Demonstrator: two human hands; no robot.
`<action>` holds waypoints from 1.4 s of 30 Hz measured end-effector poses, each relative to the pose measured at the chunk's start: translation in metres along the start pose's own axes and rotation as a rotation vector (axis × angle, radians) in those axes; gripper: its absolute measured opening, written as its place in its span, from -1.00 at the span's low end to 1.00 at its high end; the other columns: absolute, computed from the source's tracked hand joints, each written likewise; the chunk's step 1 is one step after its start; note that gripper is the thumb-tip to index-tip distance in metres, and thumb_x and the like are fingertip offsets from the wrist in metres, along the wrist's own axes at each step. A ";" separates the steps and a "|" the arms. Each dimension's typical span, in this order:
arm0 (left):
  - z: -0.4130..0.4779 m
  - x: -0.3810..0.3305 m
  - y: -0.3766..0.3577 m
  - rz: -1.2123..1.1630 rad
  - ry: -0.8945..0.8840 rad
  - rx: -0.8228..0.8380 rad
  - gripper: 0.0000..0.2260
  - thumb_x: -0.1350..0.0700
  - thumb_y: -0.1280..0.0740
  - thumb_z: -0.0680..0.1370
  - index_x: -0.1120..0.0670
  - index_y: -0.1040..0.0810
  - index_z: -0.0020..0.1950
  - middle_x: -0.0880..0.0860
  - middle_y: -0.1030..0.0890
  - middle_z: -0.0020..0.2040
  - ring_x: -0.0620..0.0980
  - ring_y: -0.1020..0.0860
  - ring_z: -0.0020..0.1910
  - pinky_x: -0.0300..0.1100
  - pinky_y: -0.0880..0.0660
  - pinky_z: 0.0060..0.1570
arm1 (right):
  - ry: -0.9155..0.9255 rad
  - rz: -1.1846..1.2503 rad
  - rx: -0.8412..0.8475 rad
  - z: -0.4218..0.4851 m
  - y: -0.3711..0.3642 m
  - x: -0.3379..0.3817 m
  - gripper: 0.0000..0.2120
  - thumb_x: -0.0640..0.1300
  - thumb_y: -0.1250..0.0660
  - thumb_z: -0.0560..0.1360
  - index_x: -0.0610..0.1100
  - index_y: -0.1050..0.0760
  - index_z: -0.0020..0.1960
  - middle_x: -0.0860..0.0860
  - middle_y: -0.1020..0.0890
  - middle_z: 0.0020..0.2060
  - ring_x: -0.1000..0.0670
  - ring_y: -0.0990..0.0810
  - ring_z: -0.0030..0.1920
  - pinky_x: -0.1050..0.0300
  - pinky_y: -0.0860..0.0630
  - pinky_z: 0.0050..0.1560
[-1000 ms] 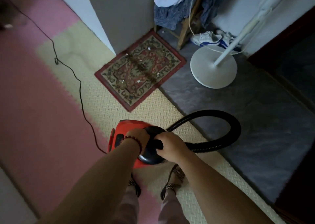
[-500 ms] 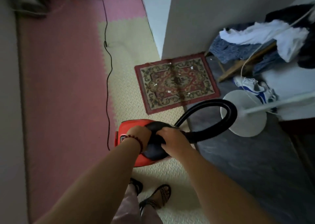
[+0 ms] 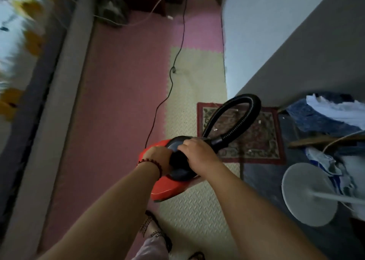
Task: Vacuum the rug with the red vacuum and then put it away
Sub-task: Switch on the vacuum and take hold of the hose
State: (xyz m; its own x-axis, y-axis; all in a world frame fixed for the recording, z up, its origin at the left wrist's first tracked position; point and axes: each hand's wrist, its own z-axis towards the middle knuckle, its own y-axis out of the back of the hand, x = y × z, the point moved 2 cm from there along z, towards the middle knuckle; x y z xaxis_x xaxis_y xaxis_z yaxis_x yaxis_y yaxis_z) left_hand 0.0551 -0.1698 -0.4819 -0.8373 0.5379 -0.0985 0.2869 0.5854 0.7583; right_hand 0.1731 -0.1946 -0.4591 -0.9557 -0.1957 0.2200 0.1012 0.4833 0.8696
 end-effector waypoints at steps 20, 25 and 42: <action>0.062 0.085 0.156 -0.489 0.587 -0.281 -0.76 -0.03 -0.29 0.50 0.01 -0.55 0.12 0.00 -0.49 -0.17 0.00 -0.46 -0.20 -0.18 -0.41 -0.25 | 0.215 0.225 -0.343 0.164 0.162 -0.043 -0.60 -0.42 -0.21 0.49 -0.24 -0.45 0.31 -0.12 -0.44 0.28 -0.11 -0.41 0.29 0.08 -0.37 0.30; 0.090 0.069 0.141 -0.567 0.656 -0.240 -0.76 -0.05 -0.28 0.50 0.01 -0.55 0.09 0.01 -0.51 -0.17 0.01 -0.50 -0.20 -0.18 -0.42 -0.27 | -0.031 0.551 -0.316 0.177 0.132 -0.069 -0.64 -0.33 -0.27 0.48 -0.13 -0.46 0.25 -0.03 -0.44 0.24 -0.04 -0.49 0.20 0.07 -0.48 0.20; 0.107 0.029 0.055 -0.550 0.654 -0.056 -0.77 -0.05 -0.26 0.54 -0.01 -0.53 0.13 0.00 -0.58 -0.05 -0.02 -0.48 -0.20 -0.21 -0.44 -0.26 | -0.915 1.331 -0.010 0.175 0.024 -0.094 -0.43 -0.08 -0.51 0.33 -0.18 -0.44 0.28 -0.07 -0.61 0.04 -0.14 -0.63 0.04 -0.07 -0.60 0.06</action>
State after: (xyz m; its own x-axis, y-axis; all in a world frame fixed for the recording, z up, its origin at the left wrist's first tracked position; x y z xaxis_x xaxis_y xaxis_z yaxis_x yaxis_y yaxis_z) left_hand 0.0965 -0.0572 -0.5120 -0.9556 -0.2827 -0.0832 -0.2483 0.6205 0.7439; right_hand 0.2174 -0.0156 -0.5362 -0.0288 0.8864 0.4619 0.9492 -0.1207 0.2907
